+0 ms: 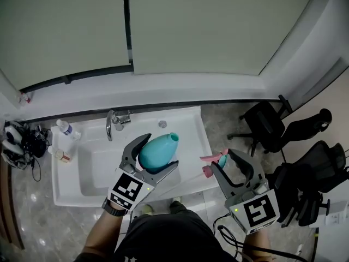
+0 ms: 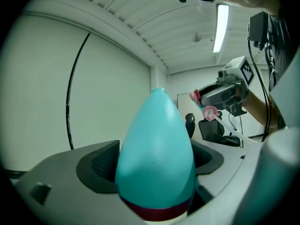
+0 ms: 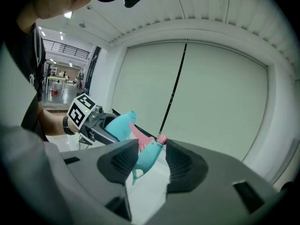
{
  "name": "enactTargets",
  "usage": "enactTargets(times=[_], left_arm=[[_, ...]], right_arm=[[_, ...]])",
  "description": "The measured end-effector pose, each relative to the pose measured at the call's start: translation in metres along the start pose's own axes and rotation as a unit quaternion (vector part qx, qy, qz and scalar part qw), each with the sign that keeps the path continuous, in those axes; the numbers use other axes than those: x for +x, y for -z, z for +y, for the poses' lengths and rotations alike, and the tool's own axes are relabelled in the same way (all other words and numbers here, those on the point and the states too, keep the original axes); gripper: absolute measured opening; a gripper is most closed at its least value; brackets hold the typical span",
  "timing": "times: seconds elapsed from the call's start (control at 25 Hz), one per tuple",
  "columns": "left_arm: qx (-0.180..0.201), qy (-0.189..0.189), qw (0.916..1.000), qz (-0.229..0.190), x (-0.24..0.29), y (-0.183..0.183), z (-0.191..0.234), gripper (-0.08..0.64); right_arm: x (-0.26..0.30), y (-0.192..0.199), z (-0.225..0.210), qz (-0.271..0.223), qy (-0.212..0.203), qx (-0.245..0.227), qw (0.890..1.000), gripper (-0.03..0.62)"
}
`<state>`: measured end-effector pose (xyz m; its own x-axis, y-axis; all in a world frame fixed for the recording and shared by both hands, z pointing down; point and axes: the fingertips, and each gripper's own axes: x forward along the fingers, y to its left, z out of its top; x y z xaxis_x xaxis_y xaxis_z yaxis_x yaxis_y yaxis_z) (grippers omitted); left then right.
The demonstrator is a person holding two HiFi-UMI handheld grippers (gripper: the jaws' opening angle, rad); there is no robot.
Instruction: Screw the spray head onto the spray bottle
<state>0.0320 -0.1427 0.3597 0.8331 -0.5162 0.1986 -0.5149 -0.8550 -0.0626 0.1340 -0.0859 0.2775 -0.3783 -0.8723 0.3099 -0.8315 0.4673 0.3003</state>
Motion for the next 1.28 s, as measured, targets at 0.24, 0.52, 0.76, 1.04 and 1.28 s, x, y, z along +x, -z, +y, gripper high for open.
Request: enactTargets(times=[0.24,0.52,0.76,1.04,1.28], left_arm=[[-0.010,0.003,0.9995,-0.028,-0.007,0.000,-0.003,0.431],[-0.006,0.013,0.9978,-0.065,-0.014,-0.002,-0.011,0.431],[-0.039,0.044,0.9946,-0.086,-0.017,0.007,-0.028,0.431],[-0.034,0.074,0.9922,-0.094,-0.014,0.005,-0.047,0.431],[-0.032,0.091,0.9905,-0.098,-0.011,0.009,-0.057,0.430]], right_arm=[[-0.003,-0.031,-0.017,-0.018,0.018,-0.043,0.999,0.178],[-0.010,-0.066,-0.041,-0.036,0.057,-0.094,0.993,0.178],[-0.022,-0.101,-0.062,-0.047,0.103,-0.147,0.983,0.178],[-0.023,-0.124,-0.067,-0.051,0.123,-0.199,0.971,0.178],[-0.019,-0.127,-0.052,-0.050,0.127,-0.235,0.962,0.178]])
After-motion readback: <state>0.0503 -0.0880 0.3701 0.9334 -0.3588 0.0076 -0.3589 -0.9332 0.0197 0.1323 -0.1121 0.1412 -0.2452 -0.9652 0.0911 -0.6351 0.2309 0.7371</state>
